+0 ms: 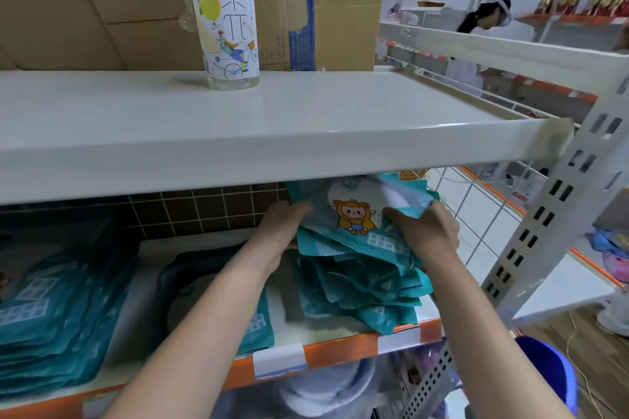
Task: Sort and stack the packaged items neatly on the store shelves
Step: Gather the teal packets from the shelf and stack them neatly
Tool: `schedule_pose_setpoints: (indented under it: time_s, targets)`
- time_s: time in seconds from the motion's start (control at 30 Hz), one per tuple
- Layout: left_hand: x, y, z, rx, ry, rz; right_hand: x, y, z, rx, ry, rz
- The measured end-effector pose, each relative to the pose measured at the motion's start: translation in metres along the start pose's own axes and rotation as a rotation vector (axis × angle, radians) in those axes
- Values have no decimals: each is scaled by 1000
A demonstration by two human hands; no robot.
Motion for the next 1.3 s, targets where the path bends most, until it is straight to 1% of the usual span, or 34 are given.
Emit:
schedule_pose_setpoints:
  time_s: [0.13,0.2,0.27,0.33,0.5,0.6,0.73,0.93,1.0,1.03,1.07,1.13,1.2,1.23,1.3]
  targets:
    - [8,9,0,26,10,34,-1,-10,6,-21,29,-201]
    - [10,12,2,52,2,88,-2,-14,8,1,21,-285]
    - [9,13,5,56,-1,145,-5,-14,13,30,13,-334]
    - [5,14,6,49,4,169,-9,-14,17,24,-3,-343]
    - [6,8,8,9,49,41,-8,-18,22,15,-6,-452]
    - [4,4,11,-5,39,32,-8,-23,19,-7,-16,-458]
    - [2,-3,8,31,24,-18,-5,-34,11,-14,15,-441]
    - [1,-21,-9,36,-54,-38,11,-37,-3,83,28,-229]
    - [0,-26,-11,3,-98,37,17,-36,-5,103,-27,-177]
    - [2,-28,-14,-14,-127,131,19,-36,-5,118,-60,-150]
    - [4,-30,-15,-11,-141,270,22,-34,-5,138,-88,-117]
    - [6,-27,-19,45,-105,600,26,-30,-5,165,-124,-60]
    - [10,-21,-18,61,-71,827,30,-24,-6,167,-155,7]
    - [13,-17,-17,45,-59,879,32,-21,-6,167,-178,49]
    - [18,-8,-12,19,3,849,34,-16,-6,160,-231,130]
Point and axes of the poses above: each hand's wrist, its own z-axis away from the middle knuckle, its own y-axis out of the palm, x = y × z, the point moved 5 cm from there along -z, towards the middle knuckle, and after that the axes turned 13 degrees about -z, right-handed, at the moved point
